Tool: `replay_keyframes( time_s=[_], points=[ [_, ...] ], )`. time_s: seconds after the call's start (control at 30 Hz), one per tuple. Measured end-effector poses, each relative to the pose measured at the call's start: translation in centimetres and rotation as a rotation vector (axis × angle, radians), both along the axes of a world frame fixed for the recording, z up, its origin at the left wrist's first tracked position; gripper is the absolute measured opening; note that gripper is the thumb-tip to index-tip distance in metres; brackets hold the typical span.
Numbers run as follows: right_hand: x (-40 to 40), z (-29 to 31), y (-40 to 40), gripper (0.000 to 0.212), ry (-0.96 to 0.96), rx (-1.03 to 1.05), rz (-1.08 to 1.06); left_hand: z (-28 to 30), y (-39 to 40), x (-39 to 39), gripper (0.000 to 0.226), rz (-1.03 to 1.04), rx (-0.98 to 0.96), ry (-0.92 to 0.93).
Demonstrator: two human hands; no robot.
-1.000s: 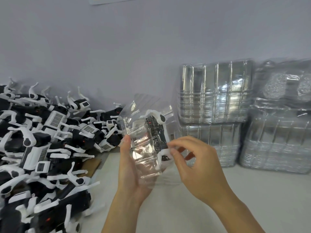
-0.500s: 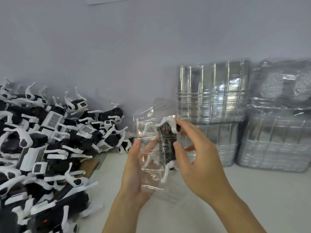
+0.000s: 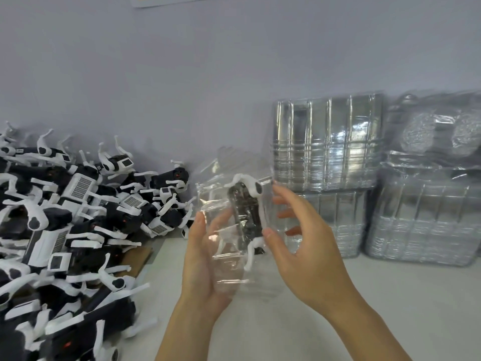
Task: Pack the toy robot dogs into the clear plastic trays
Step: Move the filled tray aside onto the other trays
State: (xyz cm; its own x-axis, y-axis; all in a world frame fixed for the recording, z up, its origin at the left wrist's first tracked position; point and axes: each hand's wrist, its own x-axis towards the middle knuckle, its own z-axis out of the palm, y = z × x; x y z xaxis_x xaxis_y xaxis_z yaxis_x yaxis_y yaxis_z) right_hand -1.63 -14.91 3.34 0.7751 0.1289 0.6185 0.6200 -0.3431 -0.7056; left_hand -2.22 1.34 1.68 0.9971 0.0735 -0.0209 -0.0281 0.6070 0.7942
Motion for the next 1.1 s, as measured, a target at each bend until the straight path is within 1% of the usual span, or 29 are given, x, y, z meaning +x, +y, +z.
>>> replay_keyframes(
  time_s=[0.1,0.13,0.2,0.27,0.33,0.4,0.47,0.5,0.57,0.6,0.63,0.7,0.77,0.8,0.87,0.97,1.03,1.07,1.1],
  points=[
    [0.2,0.1,-0.5,0.033,-0.013,-0.071,0.0,0.1,0.3,-0.1,0.072,0.037,-0.158,0.034],
    [0.2,0.1,-0.5,0.029,-0.001,-0.09,0.014,0.1,0.4,-0.1,0.071,0.038,-0.201,0.04],
    [0.1,0.1,-0.4,0.028,0.019,-0.11,0.035,0.2,0.5,-0.2,0.07,0.044,-0.253,0.034],
    [0.0,0.1,-0.3,0.029,0.012,-0.104,0.047,0.3,0.4,-0.2,0.068,0.043,-0.28,0.034],
    [-0.1,0.1,-0.2,0.027,-0.003,-0.103,0.055,0.6,0.3,-0.4,0.07,0.049,-0.279,0.044],
    [-0.1,0.2,-0.4,0.022,0.01,-0.116,0.057,0.8,0.3,-0.5,0.074,0.082,-0.217,0.04],
    [0.0,0.5,-0.8,0.017,0.072,-0.116,0.053,1.5,0.5,-0.9,0.066,0.09,-0.056,-0.025],
    [-0.1,0.8,-1.0,0.024,0.116,-0.091,0.047,1.9,0.6,-1.1,0.062,0.09,0.025,-0.061],
    [0.0,1.7,-2.0,0.04,0.21,0.025,0.027,2.4,1.0,-1.3,0.057,0.071,0.209,-0.142],
    [0.0,2.0,-2.6,0.042,0.253,0.1,0.021,2.5,1.1,-1.4,0.052,0.063,0.306,-0.178],
    [0.1,2.5,-3.3,0.041,0.301,0.167,0.017,2.7,1.2,-1.4,0.045,0.06,0.395,-0.21],
    [0.1,3.4,-4.7,0.03,0.403,0.252,-0.011,2.9,1.2,-1.4,0.039,0.042,0.563,-0.299],
    [-0.2,4.4,-5.8,0.023,0.487,0.285,-0.032,3.2,0.9,-1.4,0.046,0.033,0.737,-0.368],
    [-0.4,4.8,-6.3,0.025,0.515,0.295,-0.021,3.3,0.6,-1.5,0.052,0.041,0.85,-0.383],
    [-0.9,5.4,-7.1,0.042,0.554,0.259,0.016,3.2,0.1,-1.6,0.063,0.045,1.086,-0.414],
    [-1.5,5.5,-7.6,0.069,0.626,0.101,0.014,3.3,-1.4,-2.0,0.076,0.002,1.37,-0.402],
    [-1.5,5.0,-7.7,0.098,0.71,-0.004,-0.019,3.2,-2.3,-2.2,0.081,-0.013,1.518,-0.429],
    [-1.4,4.6,-7.6,0.106,0.742,-0.037,-0.036,3.1,-2.7,-2.3,0.084,-0.024,1.567,-0.439],
    [-1.4,4.3,-7.5,0.105,0.753,-0.049,-0.045,3.1,-3.1,-2.4,0.086,-0.035,1.602,-0.44]
  ],
)
